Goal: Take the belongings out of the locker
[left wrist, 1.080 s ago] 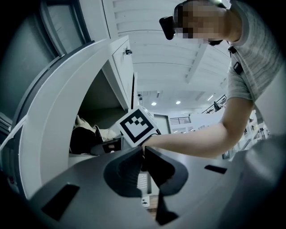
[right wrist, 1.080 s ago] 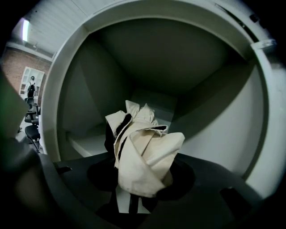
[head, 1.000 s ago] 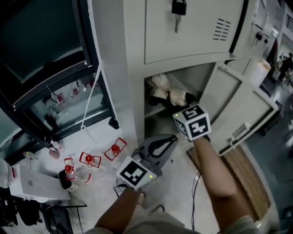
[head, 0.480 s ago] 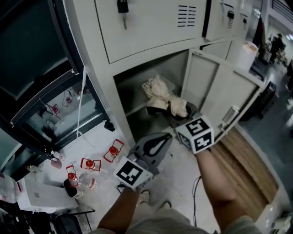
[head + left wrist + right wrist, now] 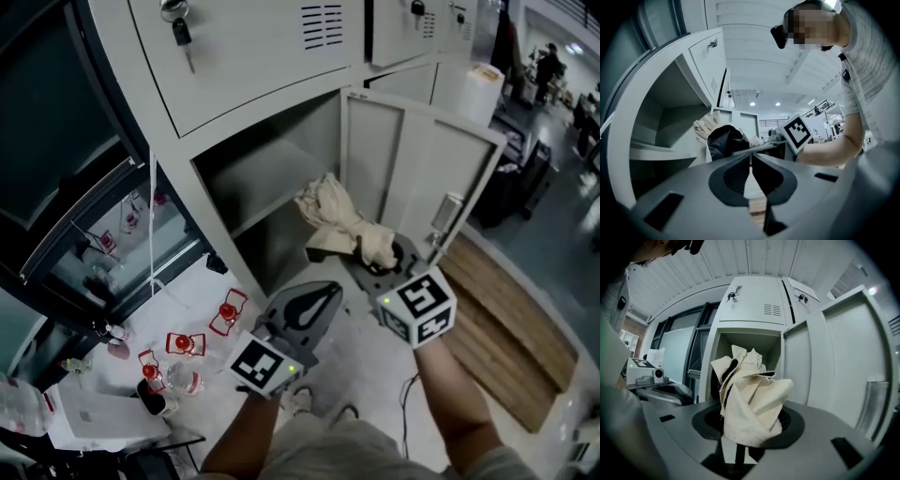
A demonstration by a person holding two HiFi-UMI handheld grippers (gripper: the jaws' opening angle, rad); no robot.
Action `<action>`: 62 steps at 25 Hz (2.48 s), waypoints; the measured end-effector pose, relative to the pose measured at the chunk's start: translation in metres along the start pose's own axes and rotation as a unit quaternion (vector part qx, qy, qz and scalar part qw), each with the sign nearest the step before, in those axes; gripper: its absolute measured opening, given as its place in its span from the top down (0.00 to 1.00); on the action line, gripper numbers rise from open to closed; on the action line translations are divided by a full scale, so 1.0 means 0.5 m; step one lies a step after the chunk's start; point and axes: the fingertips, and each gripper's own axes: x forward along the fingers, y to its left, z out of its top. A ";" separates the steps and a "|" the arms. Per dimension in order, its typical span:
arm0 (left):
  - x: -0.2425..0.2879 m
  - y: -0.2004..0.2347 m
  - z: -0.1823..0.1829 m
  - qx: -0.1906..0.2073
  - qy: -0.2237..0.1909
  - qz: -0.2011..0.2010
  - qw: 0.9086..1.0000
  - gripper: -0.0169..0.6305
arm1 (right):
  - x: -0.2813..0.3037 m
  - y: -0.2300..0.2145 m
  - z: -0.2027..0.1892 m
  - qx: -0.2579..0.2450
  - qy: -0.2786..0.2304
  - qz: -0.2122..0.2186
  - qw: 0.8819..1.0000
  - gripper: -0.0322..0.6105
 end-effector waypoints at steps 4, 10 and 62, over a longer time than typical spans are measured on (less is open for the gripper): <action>0.003 -0.024 -0.009 -0.002 0.007 -0.008 1.000 0.97 | -0.061 0.005 -0.023 0.015 -0.008 -0.008 1.000 0.64; 0.018 -0.065 -0.012 -0.001 0.012 -0.024 1.000 0.97 | -0.148 0.000 -0.053 0.033 -0.016 -0.030 0.999 0.64; 0.085 -0.196 -0.041 -0.006 0.021 -0.081 0.996 0.97 | -0.405 -0.004 -0.175 0.062 -0.006 -0.099 0.993 0.64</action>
